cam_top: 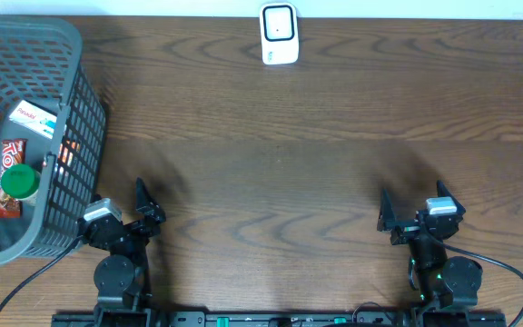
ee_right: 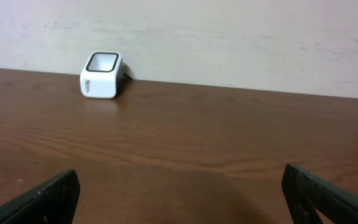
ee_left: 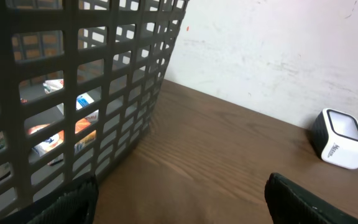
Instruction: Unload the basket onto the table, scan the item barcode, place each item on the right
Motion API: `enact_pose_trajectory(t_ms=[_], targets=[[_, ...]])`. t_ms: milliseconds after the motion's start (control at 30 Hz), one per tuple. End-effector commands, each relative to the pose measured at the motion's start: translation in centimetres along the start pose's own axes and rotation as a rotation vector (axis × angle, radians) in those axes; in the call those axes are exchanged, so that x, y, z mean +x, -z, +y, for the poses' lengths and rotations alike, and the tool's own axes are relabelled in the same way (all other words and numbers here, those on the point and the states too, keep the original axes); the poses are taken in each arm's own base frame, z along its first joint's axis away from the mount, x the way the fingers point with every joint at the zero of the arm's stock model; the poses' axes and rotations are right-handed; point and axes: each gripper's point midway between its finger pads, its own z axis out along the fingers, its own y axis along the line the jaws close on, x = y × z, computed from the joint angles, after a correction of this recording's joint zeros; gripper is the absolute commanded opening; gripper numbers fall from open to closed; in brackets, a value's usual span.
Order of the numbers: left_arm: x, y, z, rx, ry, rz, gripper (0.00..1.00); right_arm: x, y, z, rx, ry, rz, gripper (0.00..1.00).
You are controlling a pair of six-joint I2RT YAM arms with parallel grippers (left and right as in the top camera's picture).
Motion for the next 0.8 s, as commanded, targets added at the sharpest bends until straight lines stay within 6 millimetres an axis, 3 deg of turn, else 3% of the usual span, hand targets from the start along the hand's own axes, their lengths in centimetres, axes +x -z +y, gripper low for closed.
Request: enact_pose_trajectory(t_ms=[0, 167, 300, 400, 567, 767], targets=[[1.6, -0.1, 0.4, -0.009, -0.028, 0.047, 0.86, 0.2, 0.0, 0.3, -0.01, 0.012, 0.006, 0.99], [0.6, -0.1, -0.1, 0.013, -0.013, 0.009, 0.86, 0.2, 0.0, 0.3, -0.01, 0.012, 0.006, 0.99], [1.7, 1.1, -5.9, 0.358, -0.031, 0.091, 0.86, 0.2, 0.0, 0.3, -0.01, 0.012, 0.006, 0.99], [0.8, 2.1, -7.8, 0.459, -0.03, 0.108, 0.86, 0.2, 0.0, 0.3, -0.01, 0.012, 0.006, 0.99], [-3.2, 1.9, -8.6, 0.428, -0.08, 0.136, 0.86, 0.2, 0.0, 0.3, -0.01, 0.012, 0.006, 0.99], [-8.7, -0.5, -12.9, 0.507, -0.109, 0.274, 0.86, 0.2, 0.0, 0.3, -0.01, 0.012, 0.006, 0.99]])
